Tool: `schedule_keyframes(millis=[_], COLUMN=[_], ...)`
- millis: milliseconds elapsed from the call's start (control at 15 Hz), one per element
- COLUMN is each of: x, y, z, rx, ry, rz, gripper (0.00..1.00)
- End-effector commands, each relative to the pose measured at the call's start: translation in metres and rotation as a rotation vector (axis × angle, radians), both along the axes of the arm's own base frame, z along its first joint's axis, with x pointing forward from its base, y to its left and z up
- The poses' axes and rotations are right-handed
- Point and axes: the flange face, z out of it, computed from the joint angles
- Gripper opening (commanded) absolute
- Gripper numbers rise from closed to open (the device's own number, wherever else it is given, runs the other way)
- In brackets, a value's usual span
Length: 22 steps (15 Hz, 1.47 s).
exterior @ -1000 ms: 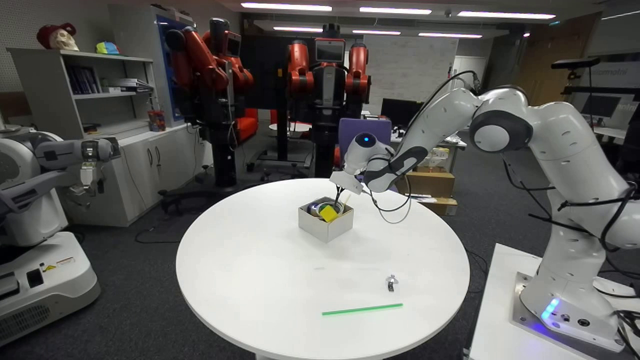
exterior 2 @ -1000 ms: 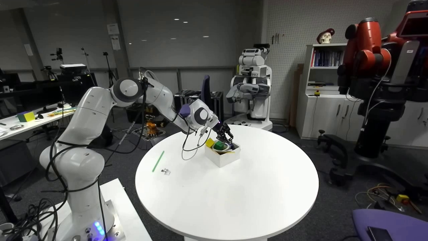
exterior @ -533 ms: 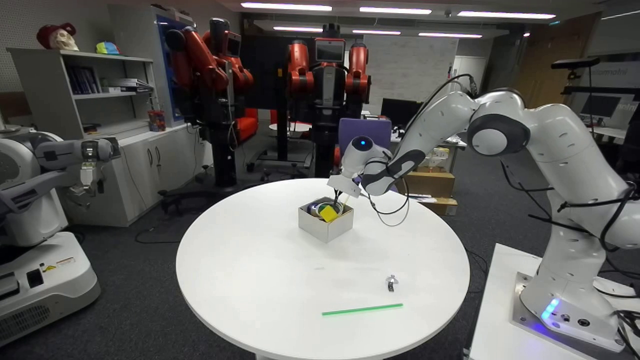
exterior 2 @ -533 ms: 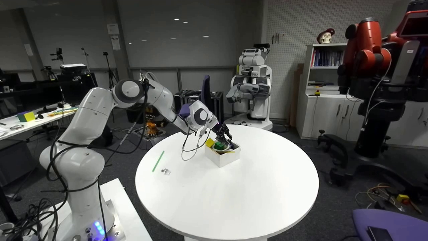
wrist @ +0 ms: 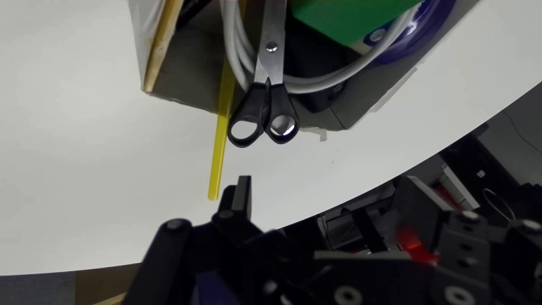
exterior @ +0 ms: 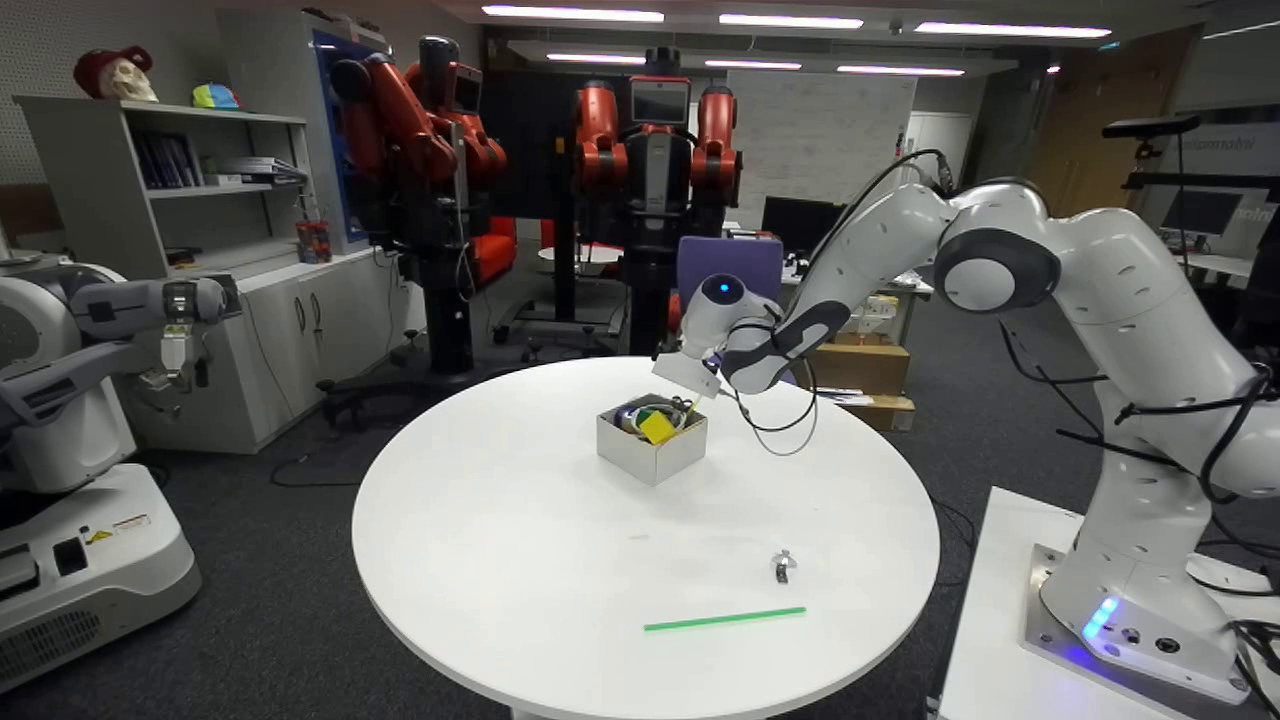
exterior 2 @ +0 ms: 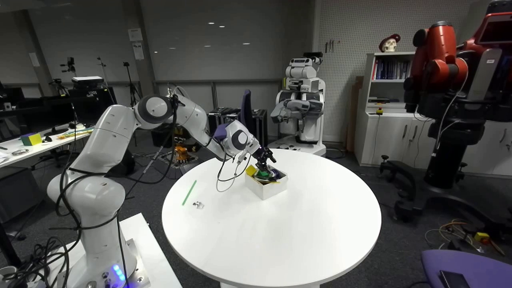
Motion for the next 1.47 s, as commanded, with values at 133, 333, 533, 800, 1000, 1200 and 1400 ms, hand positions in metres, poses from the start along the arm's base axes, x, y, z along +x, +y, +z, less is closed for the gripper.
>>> schedule_keyframes(millis=[133, 333, 533, 800, 1000, 1200, 1400], x=[-0.002, -0.026, -0.055, -0.102, -0.144, -0.186, -0.226], y=[0.002, 0.006, 0.014, 0.022, 0.039, 0.06, 0.077], z=[0.009, 0.025, 0.048, 0.078, 0.077, 0.057, 0.027], rx=[-0.009, 0.033, 0.08, 0.152, 0.198, 0.287, 0.387], ry=[0.031, 0.113, 0.178, 0.261, 0.345, 0.428, 0.536], rz=[0.006, 0.066, 0.186, 0.336, 0.459, 0.566, 0.673], gripper=[1.0, 1.0, 1.0, 1.0, 1.0, 1.0, 1.0])
